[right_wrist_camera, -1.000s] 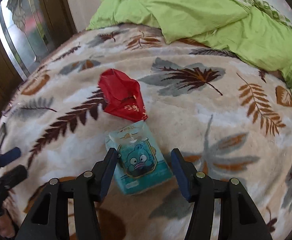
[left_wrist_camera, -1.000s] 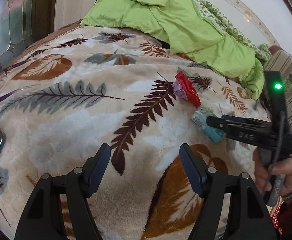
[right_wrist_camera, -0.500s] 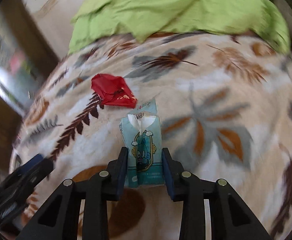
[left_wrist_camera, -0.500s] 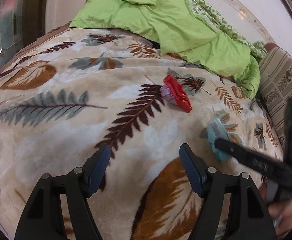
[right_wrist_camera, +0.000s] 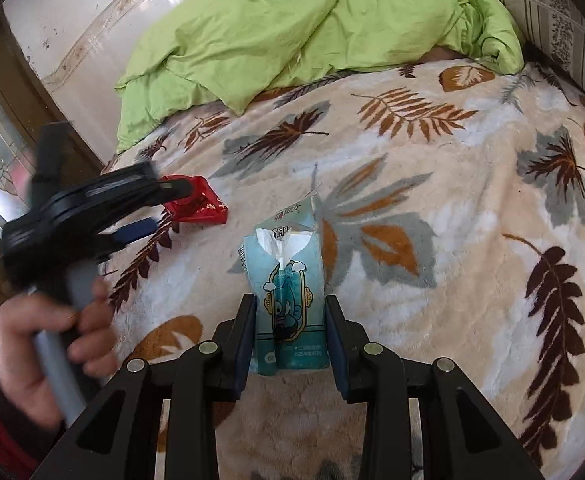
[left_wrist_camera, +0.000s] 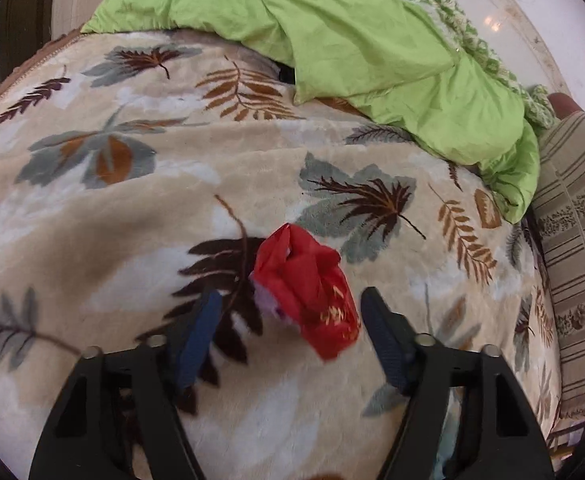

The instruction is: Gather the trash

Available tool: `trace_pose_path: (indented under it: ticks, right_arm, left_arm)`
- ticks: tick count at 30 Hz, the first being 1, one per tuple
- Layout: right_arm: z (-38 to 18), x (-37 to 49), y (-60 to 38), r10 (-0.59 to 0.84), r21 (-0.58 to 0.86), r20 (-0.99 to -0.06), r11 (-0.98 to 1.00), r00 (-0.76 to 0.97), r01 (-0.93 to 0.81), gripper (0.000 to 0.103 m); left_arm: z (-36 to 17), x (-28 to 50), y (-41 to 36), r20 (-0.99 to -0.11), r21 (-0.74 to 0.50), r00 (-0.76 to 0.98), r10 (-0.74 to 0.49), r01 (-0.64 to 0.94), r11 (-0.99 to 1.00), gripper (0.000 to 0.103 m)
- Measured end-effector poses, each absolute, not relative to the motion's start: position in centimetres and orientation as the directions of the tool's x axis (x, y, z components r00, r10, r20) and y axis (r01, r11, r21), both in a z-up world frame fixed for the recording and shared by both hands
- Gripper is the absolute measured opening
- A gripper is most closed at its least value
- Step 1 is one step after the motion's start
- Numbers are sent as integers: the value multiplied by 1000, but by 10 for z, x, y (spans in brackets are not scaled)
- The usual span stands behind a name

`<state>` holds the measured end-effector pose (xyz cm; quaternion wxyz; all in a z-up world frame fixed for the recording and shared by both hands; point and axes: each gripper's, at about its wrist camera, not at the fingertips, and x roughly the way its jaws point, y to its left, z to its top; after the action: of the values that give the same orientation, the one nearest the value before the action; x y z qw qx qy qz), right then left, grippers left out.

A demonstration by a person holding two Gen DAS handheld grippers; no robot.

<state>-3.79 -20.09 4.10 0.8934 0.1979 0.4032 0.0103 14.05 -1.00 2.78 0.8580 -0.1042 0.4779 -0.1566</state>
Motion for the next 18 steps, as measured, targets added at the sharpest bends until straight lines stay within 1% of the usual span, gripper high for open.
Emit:
trace_pose_path:
  ticks: [1,2,3,4,6,8,11,18]
  right_arm:
    - [43,-39,-202,175,360,-712,923,680,139,35]
    - [43,-40,-202,175,359,-708,924,684,135,35]
    - [44,-40,-202,177,361,-705,923,687,132,35]
    - [45,-40,-203,179,365,-700,922,691,131,35]
    - [46,-40,-204,182,370,-694,920,696,128,35]
    - [47,-41,-204,180,373,-691,919,701,132,35]
    - [50,-44,-203,174,369,-683,921,710,128,35]
    - [65,-64,-194,129,306,-650,947,749,103,35]
  left_arm:
    - [23,146,-14,-795,-333,478,-373,169,928,49]
    - [20,148,-16,-801,-332,471,-371,168,928,38]
    - [17,149,-18,-802,-324,473,-364,167,931,33]
    - [17,147,-18,-801,-314,481,-357,170,934,32]
    - [19,139,-15,-790,-319,493,-364,177,931,26]
    - [23,129,-11,-783,-319,501,-370,188,929,26]
    - [35,106,-7,-769,-282,531,-357,220,934,26]
    - [62,32,6,-742,-234,564,-364,291,928,26]
